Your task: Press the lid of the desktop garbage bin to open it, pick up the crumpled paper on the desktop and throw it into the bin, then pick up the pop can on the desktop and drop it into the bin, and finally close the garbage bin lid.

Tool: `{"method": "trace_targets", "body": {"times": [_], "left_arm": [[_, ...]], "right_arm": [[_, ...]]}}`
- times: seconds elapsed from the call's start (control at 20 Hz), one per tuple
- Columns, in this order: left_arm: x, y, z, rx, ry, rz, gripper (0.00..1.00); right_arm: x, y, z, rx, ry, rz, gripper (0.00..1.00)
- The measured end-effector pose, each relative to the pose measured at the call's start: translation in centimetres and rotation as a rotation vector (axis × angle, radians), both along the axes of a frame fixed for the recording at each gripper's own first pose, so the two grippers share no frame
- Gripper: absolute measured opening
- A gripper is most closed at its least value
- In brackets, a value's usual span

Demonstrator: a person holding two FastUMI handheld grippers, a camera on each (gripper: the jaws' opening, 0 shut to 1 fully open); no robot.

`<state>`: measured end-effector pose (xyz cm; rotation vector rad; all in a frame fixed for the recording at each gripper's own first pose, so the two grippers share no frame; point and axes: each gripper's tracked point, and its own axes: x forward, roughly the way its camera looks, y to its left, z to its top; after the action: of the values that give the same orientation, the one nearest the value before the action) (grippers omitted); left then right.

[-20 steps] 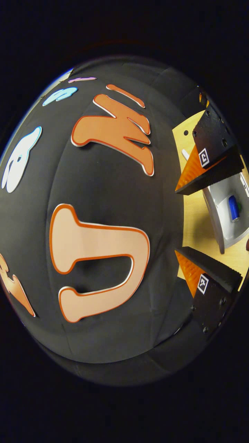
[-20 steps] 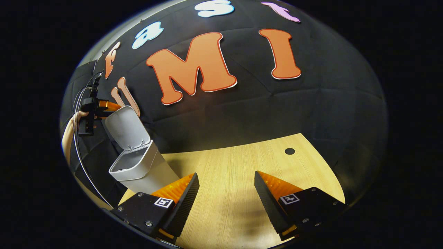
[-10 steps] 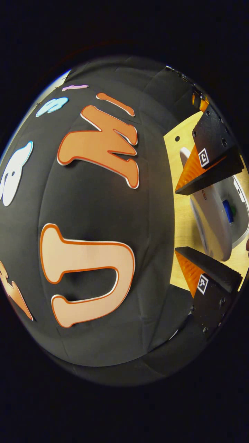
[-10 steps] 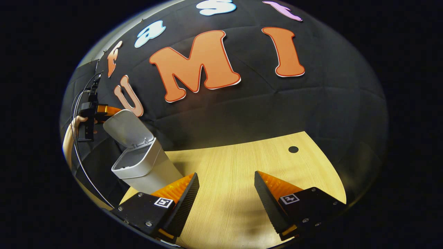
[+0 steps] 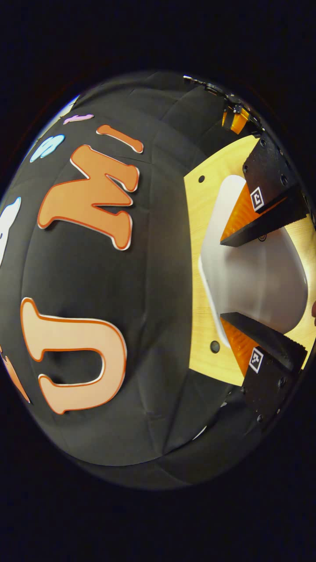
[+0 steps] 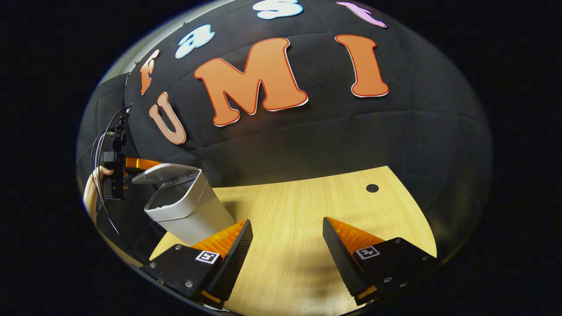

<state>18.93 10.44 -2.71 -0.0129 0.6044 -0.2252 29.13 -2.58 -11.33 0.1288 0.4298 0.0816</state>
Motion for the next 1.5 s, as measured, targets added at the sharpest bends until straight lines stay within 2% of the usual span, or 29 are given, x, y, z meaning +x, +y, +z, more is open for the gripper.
{"method": "trace_targets", "body": {"times": [0.2,0.5,0.75,1.25,1.5], "left_arm": [[-1.6,-0.2,-2.5,-0.002,0.032,0.004,0.98],[-3.4,-0.1,-4.8,0.105,0.044,-0.012,0.98],[-3.6,-0.1,-4.5,0.123,-0.056,0.013,0.99],[-4.2,-0.4,-5.0,0.145,-0.127,-0.010,0.99],[-4.1,-0.3,-4.7,0.128,-0.136,-0.009,0.98]], "right_arm": [[-0.6,0.2,-0.5,-0.012,0.016,0.018,0.96],[-1.1,0.2,-1.0,-0.016,0.027,0.032,0.96],[-1.2,0.0,-1.4,-0.010,0.035,0.030,0.96],[-1.3,0.4,-2.3,-0.015,0.058,0.038,0.96],[-1.4,0.9,-2.0,-0.009,0.056,0.045,0.96]]}}
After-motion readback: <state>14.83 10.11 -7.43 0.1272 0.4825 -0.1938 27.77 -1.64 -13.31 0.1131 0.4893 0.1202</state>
